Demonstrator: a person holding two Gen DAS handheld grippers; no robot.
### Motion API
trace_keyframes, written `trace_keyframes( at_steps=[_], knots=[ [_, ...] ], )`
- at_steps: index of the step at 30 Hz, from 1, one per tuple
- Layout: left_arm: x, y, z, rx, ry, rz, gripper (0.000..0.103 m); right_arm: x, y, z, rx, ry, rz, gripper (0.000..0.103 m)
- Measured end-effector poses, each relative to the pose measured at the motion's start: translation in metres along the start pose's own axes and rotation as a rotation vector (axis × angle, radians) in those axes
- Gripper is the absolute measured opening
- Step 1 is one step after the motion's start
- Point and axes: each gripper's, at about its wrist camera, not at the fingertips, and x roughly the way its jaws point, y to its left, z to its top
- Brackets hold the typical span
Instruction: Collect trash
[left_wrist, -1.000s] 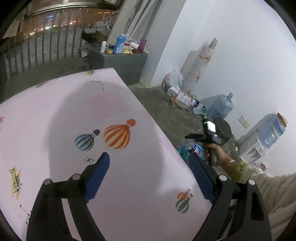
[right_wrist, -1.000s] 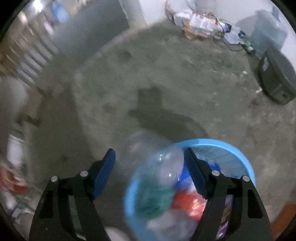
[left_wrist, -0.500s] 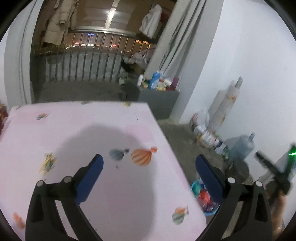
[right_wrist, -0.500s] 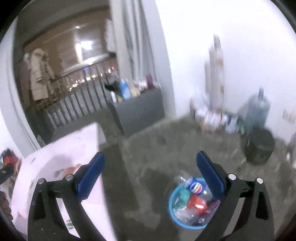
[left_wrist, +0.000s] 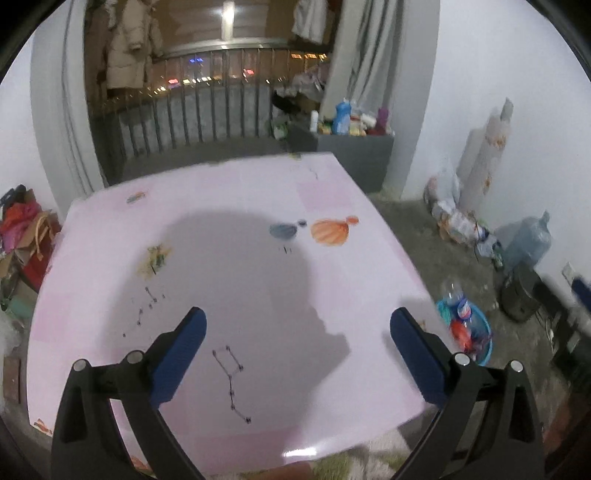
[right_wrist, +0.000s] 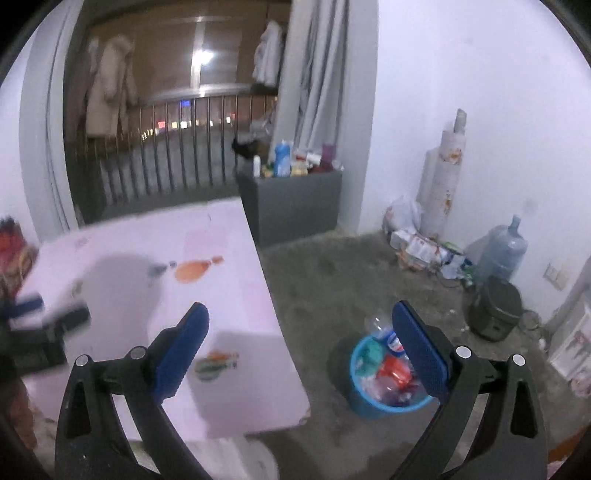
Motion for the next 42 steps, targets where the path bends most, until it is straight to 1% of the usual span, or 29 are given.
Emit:
trace_keyframes(
  at_steps=[2, 4, 6, 10, 13, 17, 19, 24, 29, 35, 42],
  knots=[
    [-0.001, -0.003, 0.002, 0.006, 0.004, 0.019, 0.098, -0.001, 0.004, -0.002, -0.004, 0.027, -0.019, 0.095],
    [0.001, -0.007, -0.001, 0.032, 0.030, 0.032, 0.098, 0.002, 0.003, -0.005, 0.006, 0.081, -0.043, 0.095],
    [0.006, -0.011, -0.006, 0.048, 0.058, 0.035, 0.098, 0.006, 0.000, -0.011, 0.017, 0.144, -0.064, 0.095],
    [0.011, -0.013, -0.009, 0.064, 0.082, 0.034, 0.098, 0.008, -0.002, -0.026, 0.041, 0.206, -0.105, 0.095],
    [0.014, -0.014, -0.010, 0.063, 0.099, 0.038, 0.098, 0.003, -0.002, -0.030, 0.035, 0.215, -0.138, 0.095],
    [0.019, -0.015, -0.013, 0.064, 0.127, 0.047, 0.098, 0.005, -0.002, -0.036, 0.022, 0.233, -0.145, 0.095],
    [0.019, -0.014, -0.014, 0.068, 0.125, 0.061, 0.098, 0.004, -0.003, -0.039, 0.018, 0.240, -0.148, 0.095],
    [0.014, -0.014, -0.016, 0.073, 0.117, 0.078, 0.098, 0.002, -0.005, -0.046, 0.021, 0.249, -0.147, 0.095],
    [0.016, -0.015, -0.019, 0.080, 0.140, 0.080, 0.098, 0.004, -0.008, -0.047, 0.025, 0.261, -0.139, 0.095],
    [0.015, -0.018, -0.019, 0.082, 0.141, 0.086, 0.098, 0.003, -0.006, -0.047, 0.024, 0.262, -0.131, 0.095],
    [0.018, -0.022, -0.021, 0.100, 0.160, 0.081, 0.098, 0.004, -0.013, -0.047, 0.041, 0.269, -0.128, 0.095]
  ],
)
